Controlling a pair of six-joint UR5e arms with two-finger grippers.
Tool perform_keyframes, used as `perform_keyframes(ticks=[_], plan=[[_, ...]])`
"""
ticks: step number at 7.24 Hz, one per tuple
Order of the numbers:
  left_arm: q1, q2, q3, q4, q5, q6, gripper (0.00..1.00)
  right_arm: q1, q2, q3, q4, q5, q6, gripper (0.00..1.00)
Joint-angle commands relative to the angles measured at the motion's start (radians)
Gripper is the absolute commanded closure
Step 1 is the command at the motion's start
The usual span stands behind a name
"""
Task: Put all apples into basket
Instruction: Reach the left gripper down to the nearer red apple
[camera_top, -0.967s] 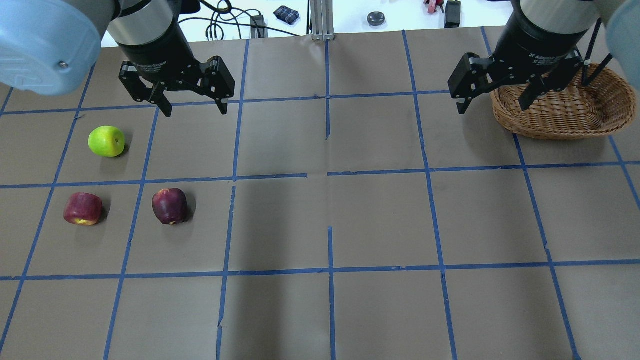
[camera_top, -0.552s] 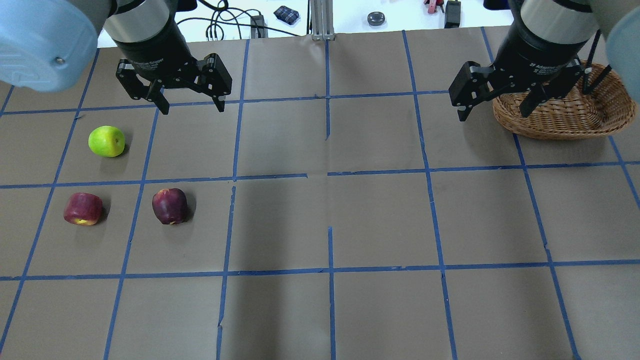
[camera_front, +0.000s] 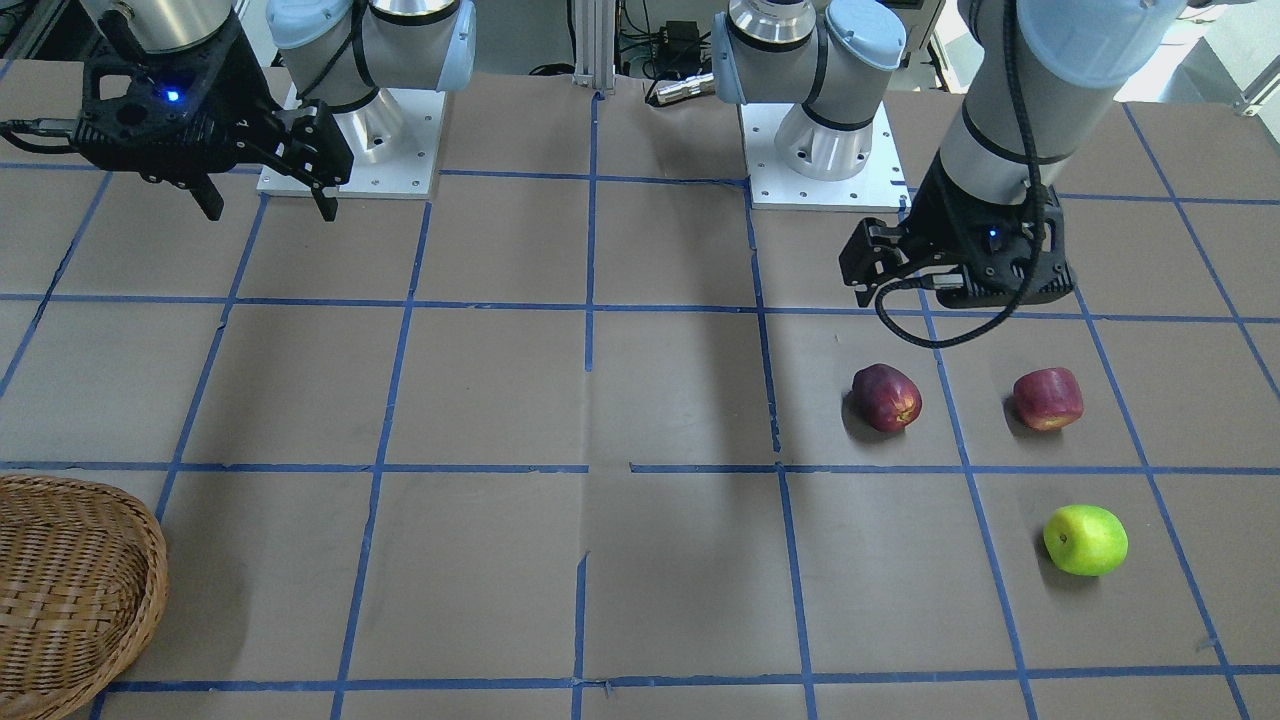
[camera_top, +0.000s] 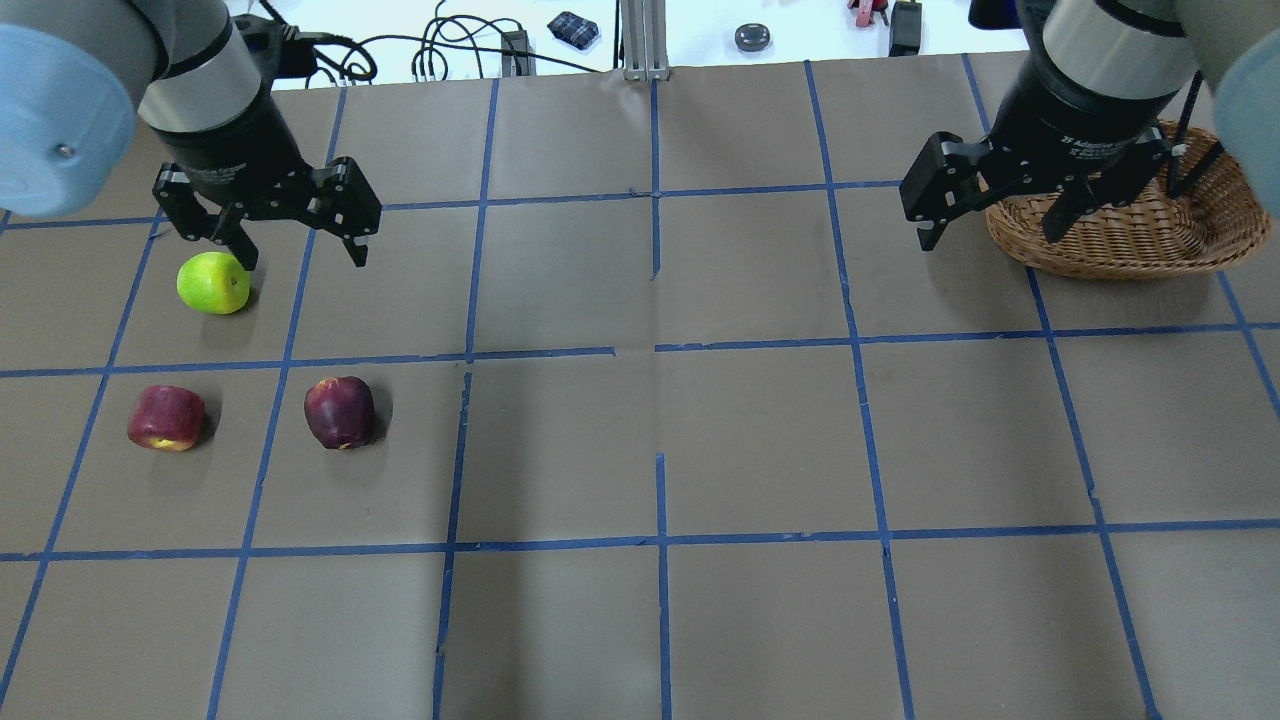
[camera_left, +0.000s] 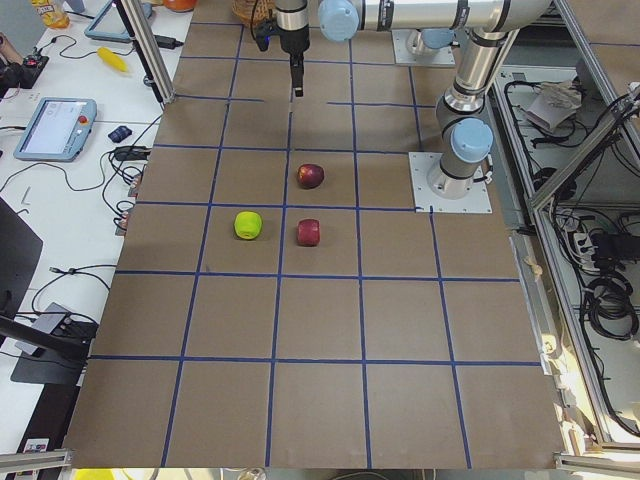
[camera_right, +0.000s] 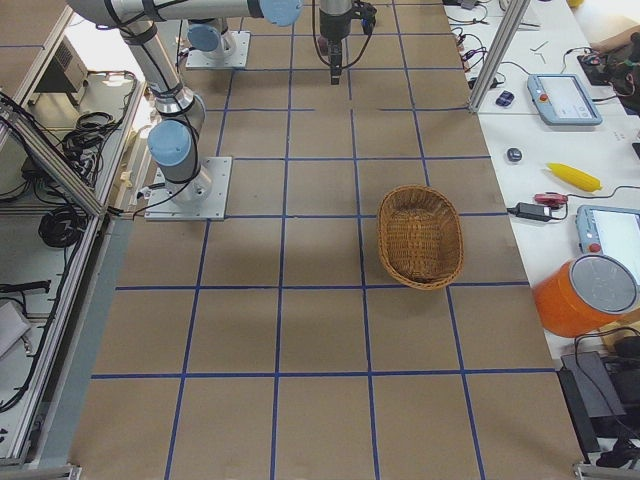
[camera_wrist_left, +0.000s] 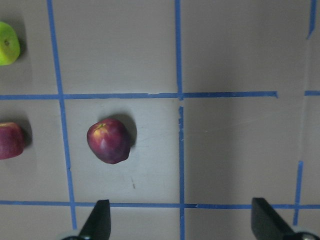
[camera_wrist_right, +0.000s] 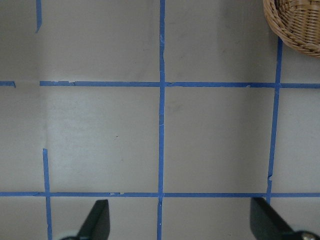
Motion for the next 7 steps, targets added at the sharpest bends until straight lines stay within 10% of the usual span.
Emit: perform_keyframes(ticks=[1, 7], plan=[[0.087, 0.006, -0.234, 0.258, -0.011, 0.074, 0.00, -0.003, -0.007, 0.016, -0.001, -0.001, 0.010, 0.00], [0.136, -0.134, -0.513, 0.692, 0.001, 0.110, 0.00, -0.004, -0.013, 0.020, -0.001, -0.001, 0.015, 0.00]])
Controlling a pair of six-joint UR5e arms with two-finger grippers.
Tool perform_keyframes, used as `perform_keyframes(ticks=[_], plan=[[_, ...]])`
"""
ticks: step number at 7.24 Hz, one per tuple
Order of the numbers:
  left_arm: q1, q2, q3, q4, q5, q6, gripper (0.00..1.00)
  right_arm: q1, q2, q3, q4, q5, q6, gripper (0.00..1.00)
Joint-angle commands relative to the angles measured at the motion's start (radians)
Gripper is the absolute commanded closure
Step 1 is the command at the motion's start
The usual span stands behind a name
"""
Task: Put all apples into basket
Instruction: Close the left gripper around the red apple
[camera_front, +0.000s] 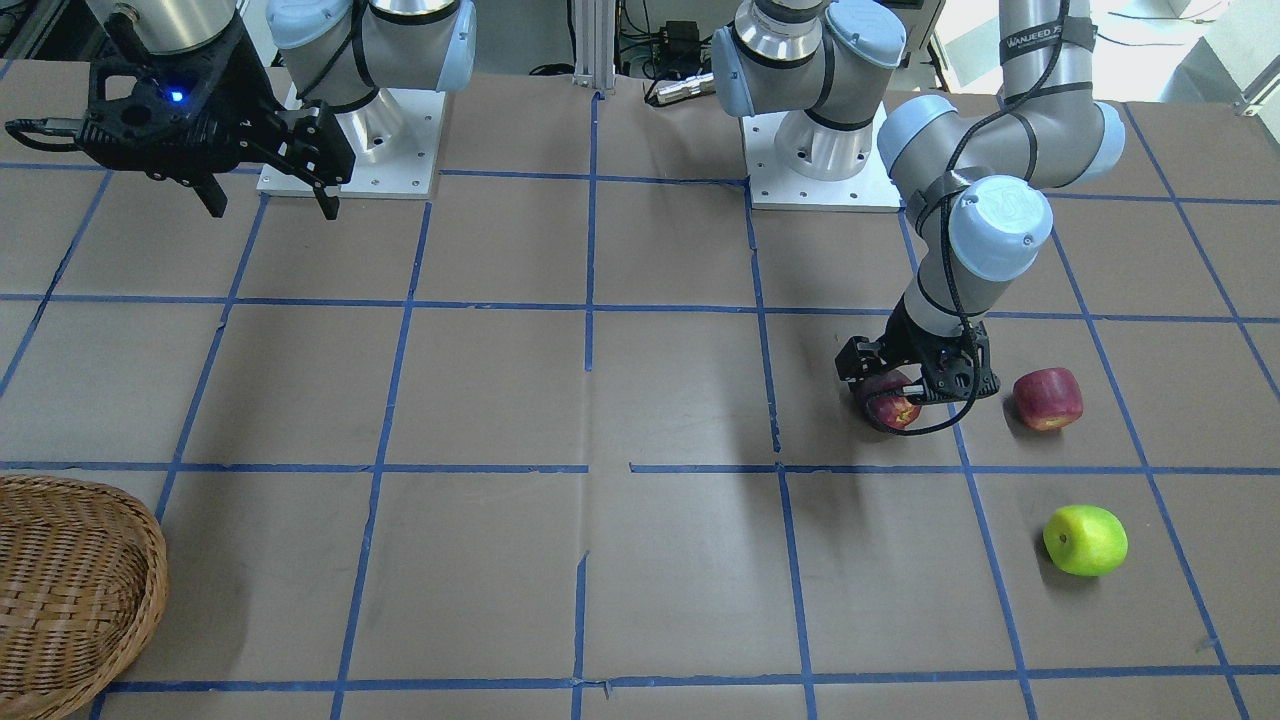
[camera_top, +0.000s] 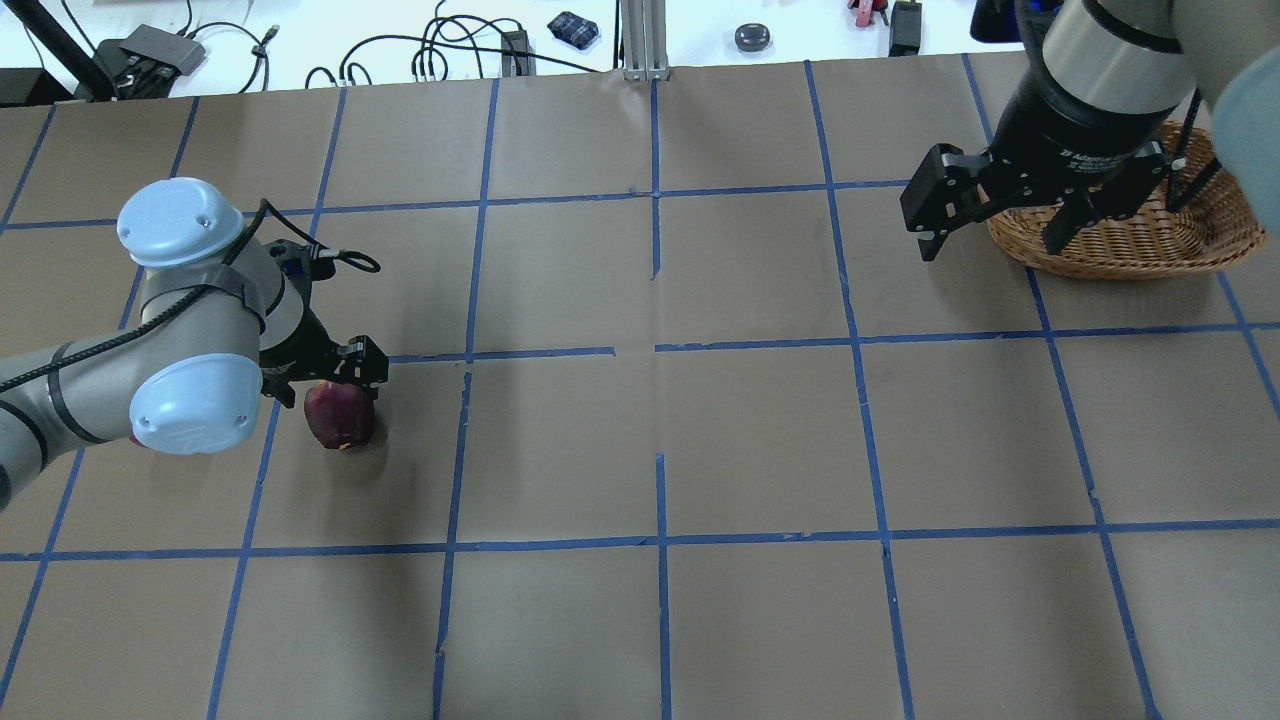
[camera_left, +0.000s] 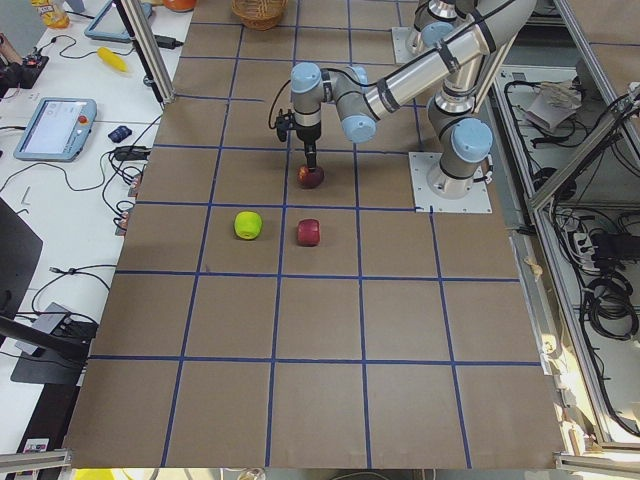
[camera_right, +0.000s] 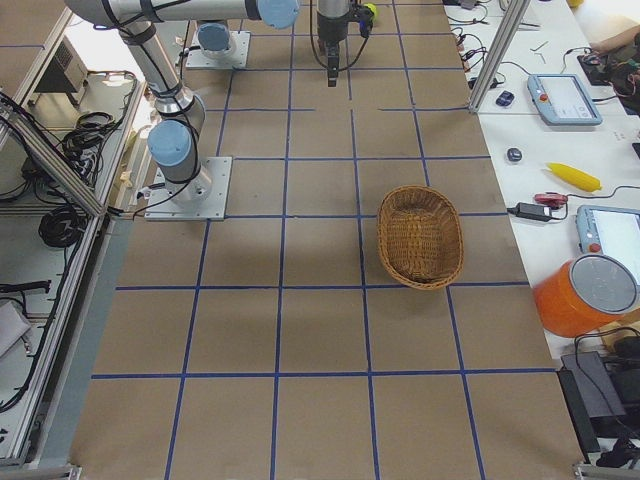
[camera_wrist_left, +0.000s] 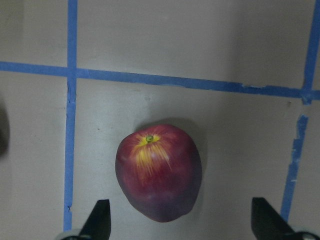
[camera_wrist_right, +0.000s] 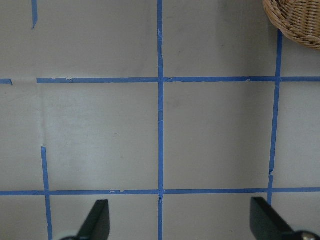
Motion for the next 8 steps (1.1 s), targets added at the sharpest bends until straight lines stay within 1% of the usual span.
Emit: perform_keyframes(ticks=[1, 3, 5, 6, 7, 8], plan=[[0.011, -0.058, -0.011, 0.059, 0.000, 0.007, 0.00, -0.003, -0.002, 0.004, -0.001, 0.000, 0.001, 0.00], [0.013, -0.078, -0.008, 0.059, 0.003, 0.010, 0.00, -0.003, -0.002, 0.004, -0.001, -0.001, 0.006, 0.00], [0.011, -0.075, -0.003, 0.062, 0.001, 0.008, 0.69, -0.004, -0.002, 0.004, -0.003, 0.000, 0.006, 0.00], [0.010, -0.066, 0.001, 0.063, 0.000, -0.002, 0.81, -0.004, -0.002, 0.002, -0.003, 0.000, 0.006, 0.00], [-0.009, -0.056, 0.025, 0.051, -0.011, -0.025, 0.84, -0.006, 0.000, 0.004, -0.003, -0.001, 0.006, 0.00], [-0.045, -0.065, 0.071, 0.019, -0.047, -0.126, 0.84, -0.006, -0.002, 0.004, -0.004, 0.000, 0.006, 0.00]])
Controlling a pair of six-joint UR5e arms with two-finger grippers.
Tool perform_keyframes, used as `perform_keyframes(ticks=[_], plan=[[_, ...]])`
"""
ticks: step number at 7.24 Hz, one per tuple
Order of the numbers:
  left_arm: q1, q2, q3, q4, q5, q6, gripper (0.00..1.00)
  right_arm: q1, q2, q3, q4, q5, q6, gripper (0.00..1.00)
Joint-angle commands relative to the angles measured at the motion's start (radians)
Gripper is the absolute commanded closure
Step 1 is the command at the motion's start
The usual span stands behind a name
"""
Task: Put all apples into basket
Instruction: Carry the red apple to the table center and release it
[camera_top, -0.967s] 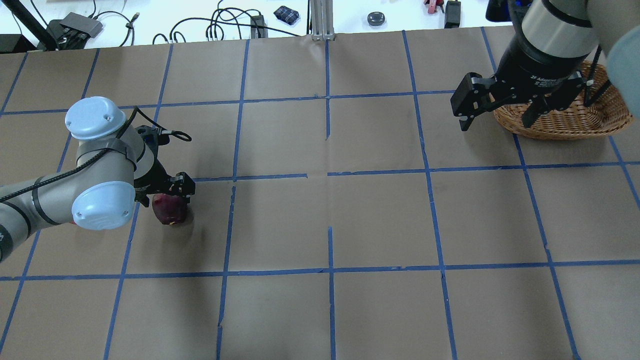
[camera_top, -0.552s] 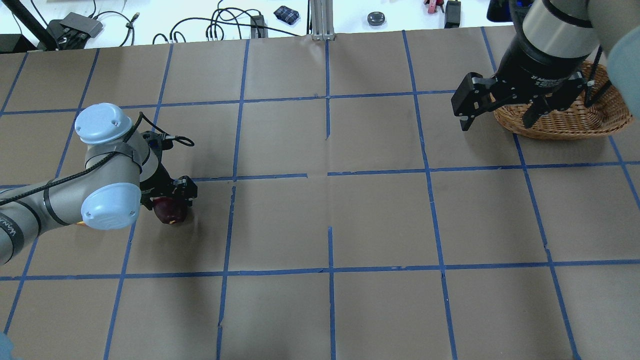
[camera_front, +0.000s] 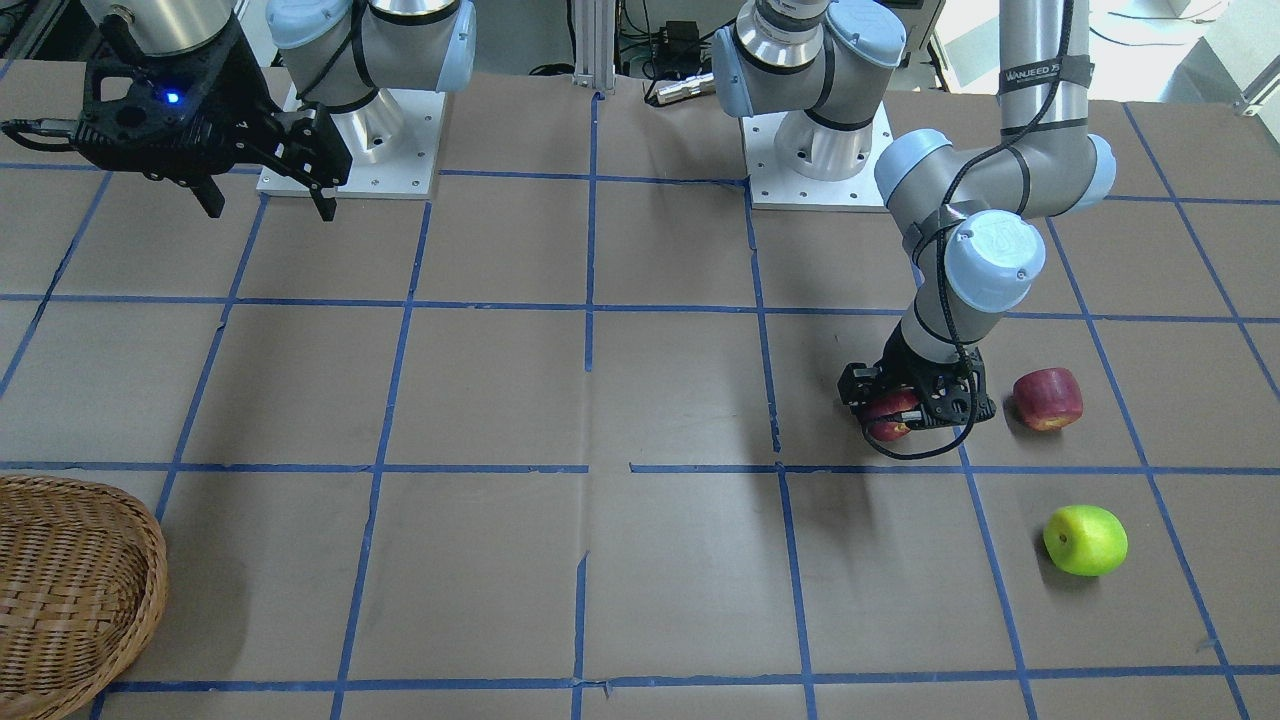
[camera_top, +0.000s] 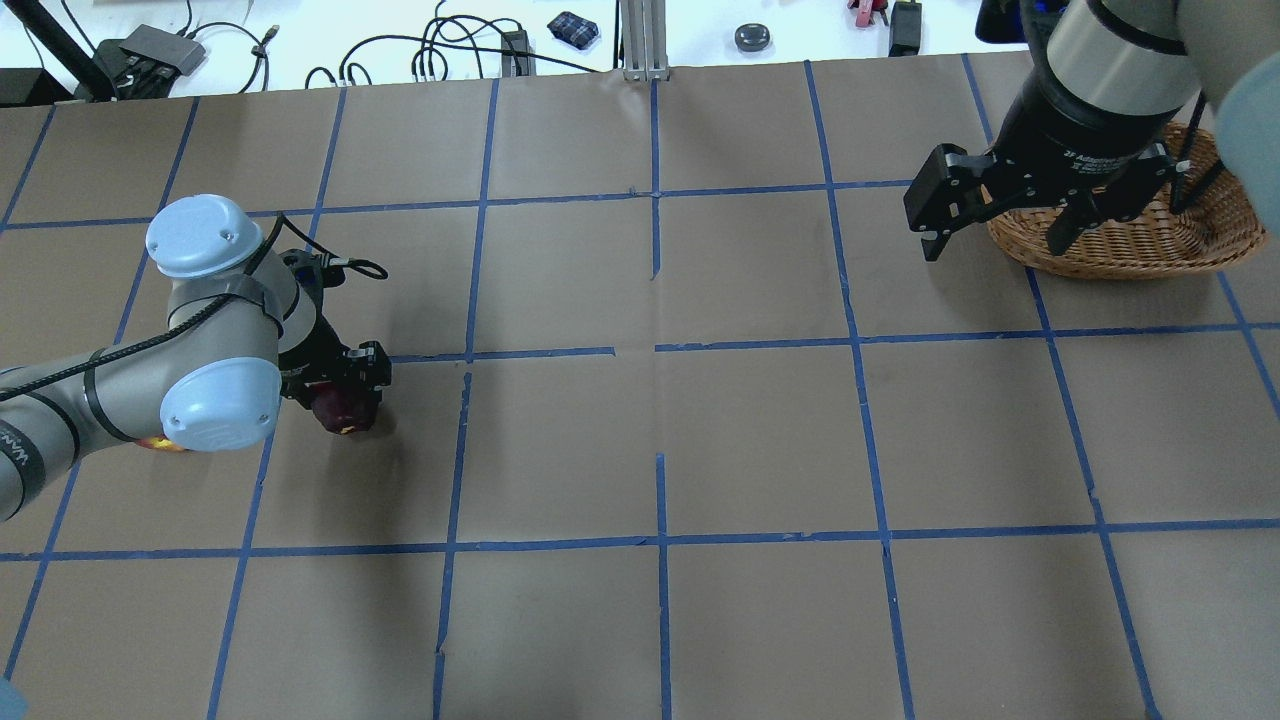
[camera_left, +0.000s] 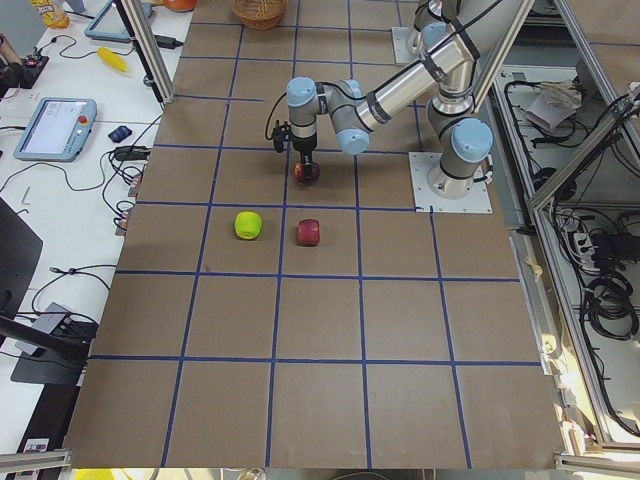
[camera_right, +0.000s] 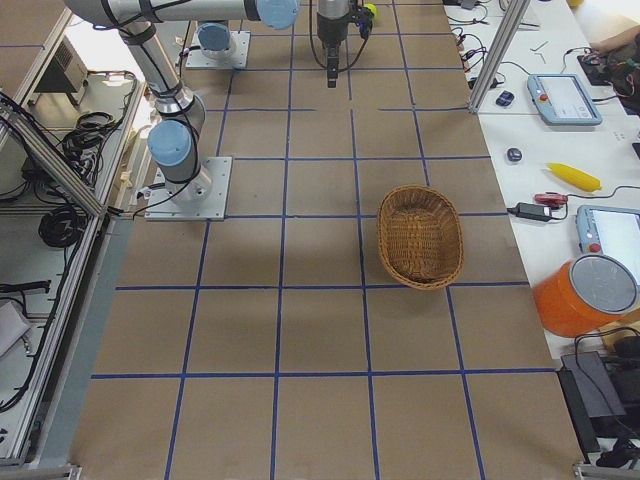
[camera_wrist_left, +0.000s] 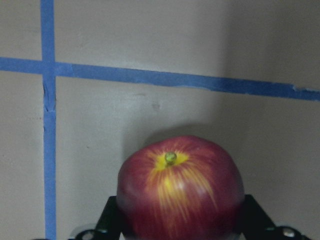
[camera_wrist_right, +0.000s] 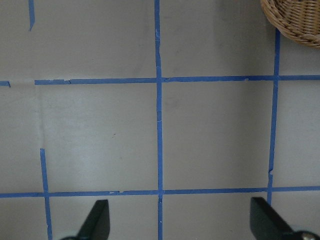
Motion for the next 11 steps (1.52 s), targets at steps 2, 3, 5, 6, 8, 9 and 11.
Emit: perform_keyframes(ticks=[2, 3, 5, 6, 8, 9, 11], plan=[[-0.221, -0.032, 0.126, -0.036, -0.119, -0.365, 0.84, -0.001, 0.000, 0.001, 0.002, -0.001, 0.001, 0.00], [-0.301, -0.068, 0.186, -0.036, -0.127, -0.513, 0.84, -0.001, 0.001, 0.010, -0.003, 0.001, 0.003, 0.00], [-0.440, -0.171, 0.280, -0.024, -0.214, -0.772, 0.84, -0.001, 0.001, 0.036, -0.030, 0.001, 0.001, 0.00], [-0.499, -0.217, 0.347, -0.025, -0.229, -0.820, 0.84, -0.001, 0.003, 0.042, -0.021, -0.001, 0.005, 0.00], [-0.551, -0.273, 0.383, -0.025, -0.214, -0.807, 0.75, 0.001, 0.006, 0.048, -0.032, 0.002, 0.006, 0.00], [-0.551, -0.285, 0.381, -0.024, -0.194, -0.799, 0.01, 0.001, 0.007, 0.048, -0.033, 0.004, 0.000, 0.00], [-0.547, -0.270, 0.392, -0.022, -0.179, -0.783, 0.00, -0.001, 0.012, 0.048, -0.061, -0.007, -0.014, 0.00]])
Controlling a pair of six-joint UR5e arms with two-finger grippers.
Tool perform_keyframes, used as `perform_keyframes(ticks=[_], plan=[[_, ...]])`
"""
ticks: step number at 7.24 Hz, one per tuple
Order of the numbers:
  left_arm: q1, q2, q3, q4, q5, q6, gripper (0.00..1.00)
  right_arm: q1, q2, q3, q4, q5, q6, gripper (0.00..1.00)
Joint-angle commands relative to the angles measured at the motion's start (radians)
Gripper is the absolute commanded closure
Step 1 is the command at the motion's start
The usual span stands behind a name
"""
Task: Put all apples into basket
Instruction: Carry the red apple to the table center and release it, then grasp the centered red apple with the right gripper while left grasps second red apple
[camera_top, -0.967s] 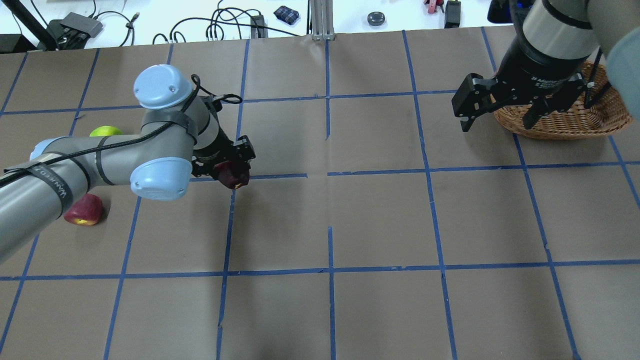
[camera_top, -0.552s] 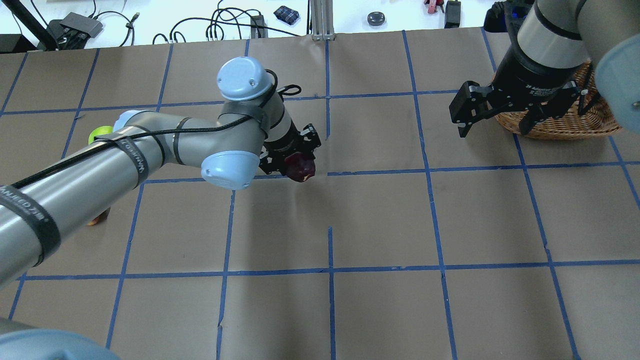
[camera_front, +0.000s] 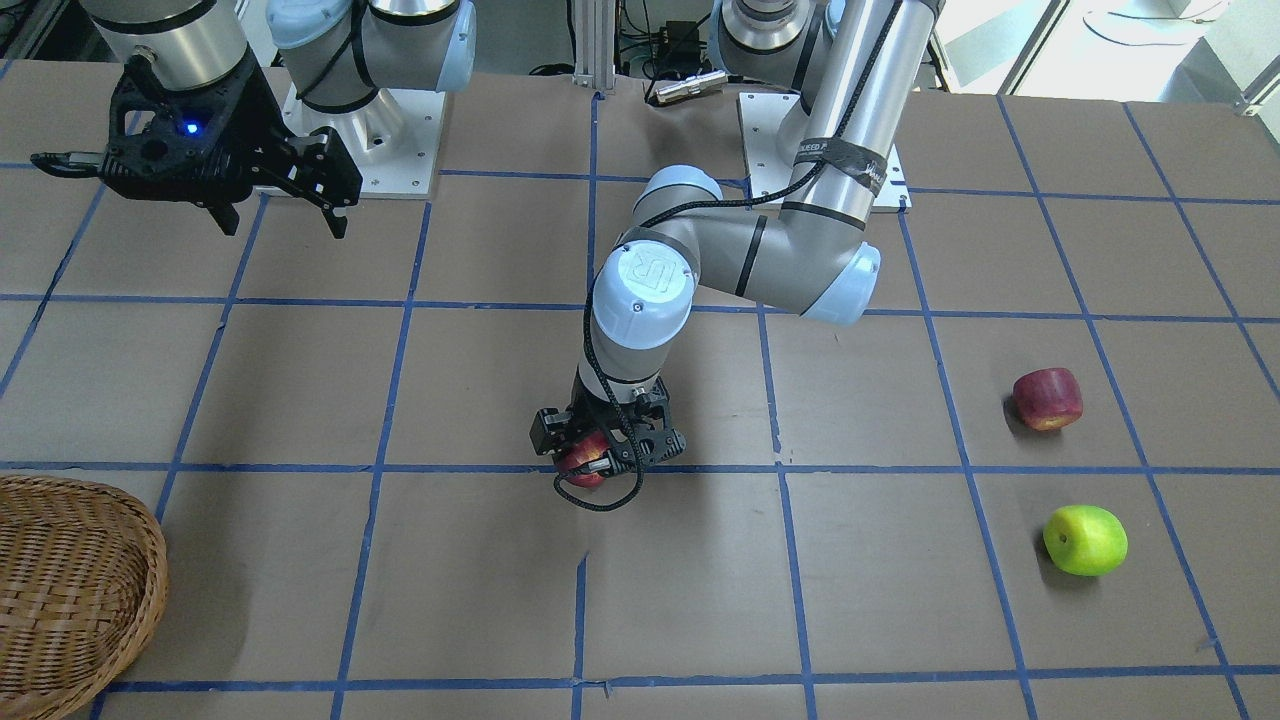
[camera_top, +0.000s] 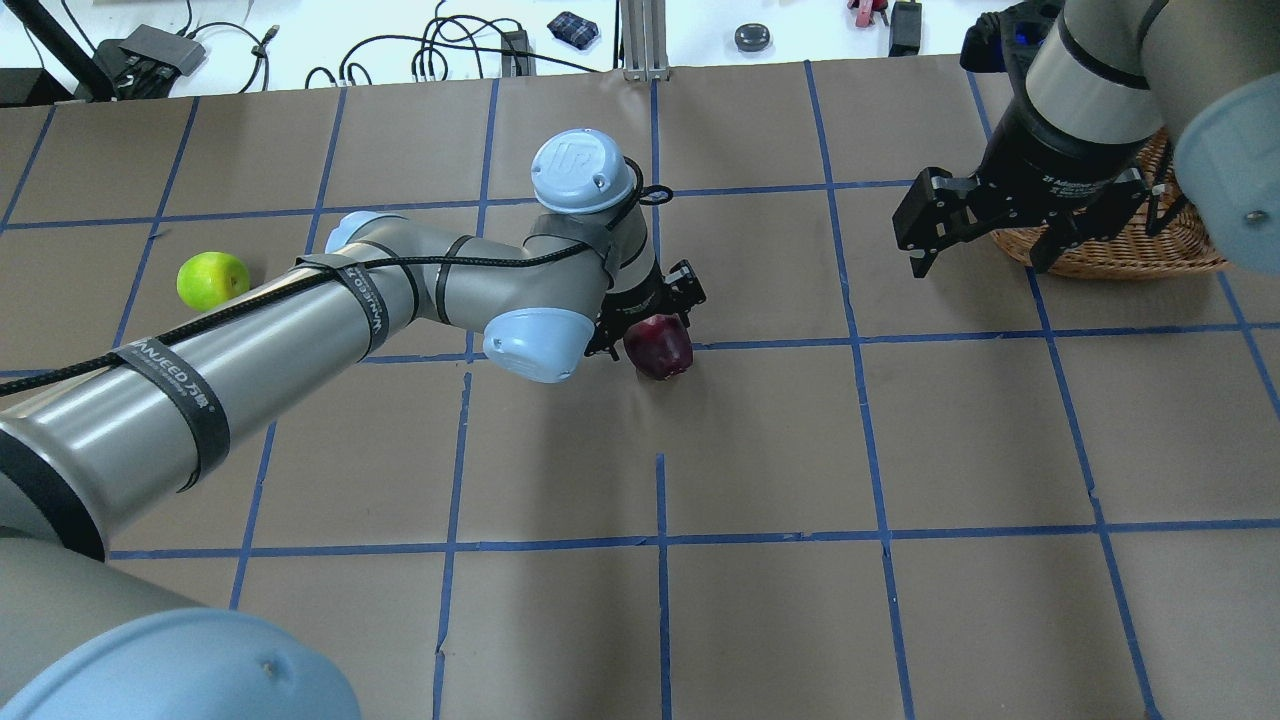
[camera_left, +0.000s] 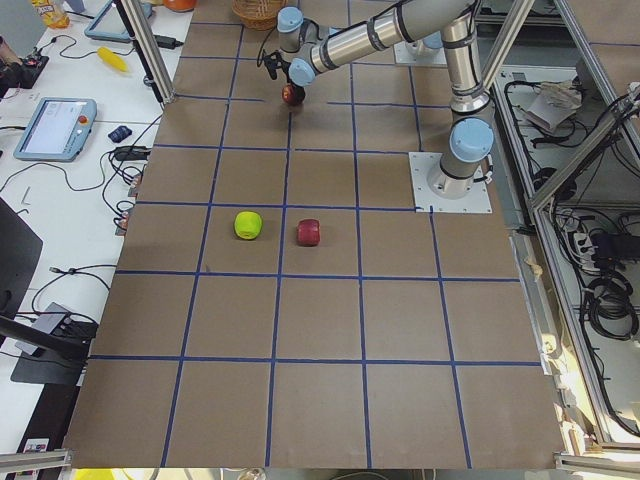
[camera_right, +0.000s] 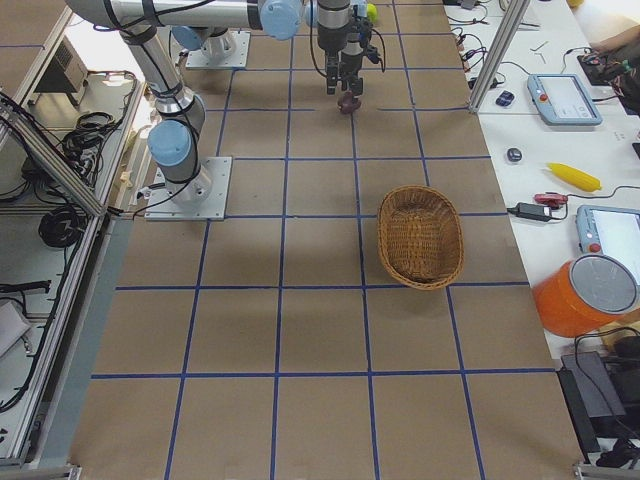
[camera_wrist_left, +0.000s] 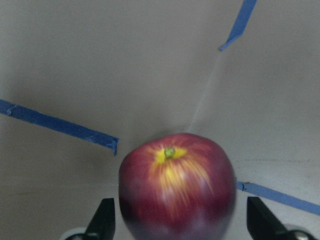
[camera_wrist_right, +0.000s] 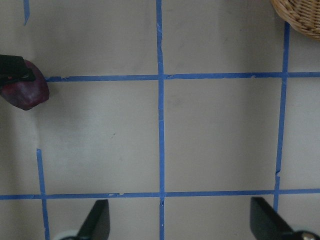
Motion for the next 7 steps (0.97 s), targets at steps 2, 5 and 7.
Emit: perform_keyframes(ticks=[2, 5, 7], plan=[[0.101, 0.085, 0.019, -0.098, 0.048, 0.070, 0.00, 0.003, 0.023, 0.000, -0.026, -0.027, -0.015, 0.00], [0.345, 0.226, 0.002, -0.373, 0.085, 0.532, 0.00, 0.080, 0.176, -0.017, -0.182, 0.028, 0.002, 0.00], [0.465, 0.271, -0.007, -0.480, 0.155, 0.809, 0.00, 0.245, 0.297, -0.017, -0.456, 0.013, 0.012, 0.00]])
